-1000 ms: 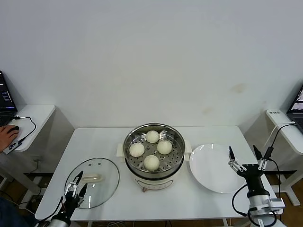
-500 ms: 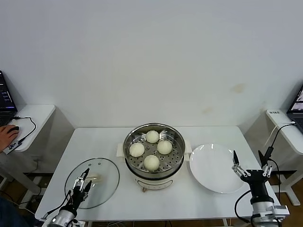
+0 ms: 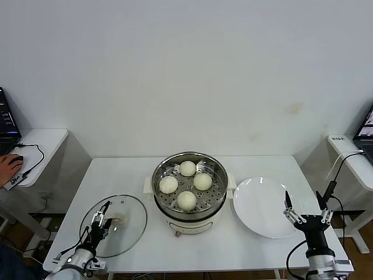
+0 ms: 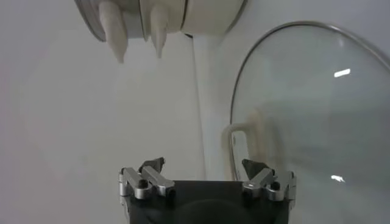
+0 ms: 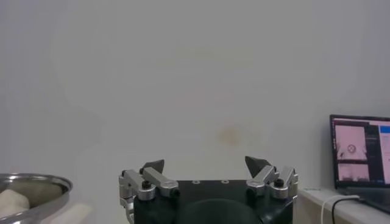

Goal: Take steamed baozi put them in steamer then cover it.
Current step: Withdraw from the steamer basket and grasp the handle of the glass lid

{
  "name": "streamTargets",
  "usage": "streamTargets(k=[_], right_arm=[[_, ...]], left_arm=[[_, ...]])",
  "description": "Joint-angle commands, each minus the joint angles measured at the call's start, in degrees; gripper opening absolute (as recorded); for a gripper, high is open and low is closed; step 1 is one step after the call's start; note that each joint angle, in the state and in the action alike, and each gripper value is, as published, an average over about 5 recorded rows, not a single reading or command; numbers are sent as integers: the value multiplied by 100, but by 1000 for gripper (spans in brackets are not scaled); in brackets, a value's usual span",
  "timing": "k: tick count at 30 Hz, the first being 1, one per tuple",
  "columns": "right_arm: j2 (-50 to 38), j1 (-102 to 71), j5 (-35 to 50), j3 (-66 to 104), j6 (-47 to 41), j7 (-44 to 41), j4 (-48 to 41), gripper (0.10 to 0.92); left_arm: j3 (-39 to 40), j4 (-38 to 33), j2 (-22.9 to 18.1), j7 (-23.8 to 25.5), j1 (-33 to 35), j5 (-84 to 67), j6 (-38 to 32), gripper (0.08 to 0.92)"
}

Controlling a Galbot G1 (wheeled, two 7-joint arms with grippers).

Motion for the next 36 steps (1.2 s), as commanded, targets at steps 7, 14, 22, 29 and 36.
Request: streamTargets(k=[7,14,22,29,36], right_arm=[[44,-31,-53,-83,-8,-45,-11,823],[51,-32,-58,-111,0,-49,-37,823],[48,-10,-56,-115,-2,-71,-32,823],[62,9,-57,-135,-15,-66,1,823],[47,30,-72,-133,-32,-81,23,823]], left_arm=[[75,391,-51,-5,-503,-108,42,823],[88,541,-149,-104,-494,-135,63,782],[60,662,-209,-520,-474,-159,102,550],[22,474,-169,-795,-307,-351,102,351],[-128,-207,6,-814,-71,-574,410,163]])
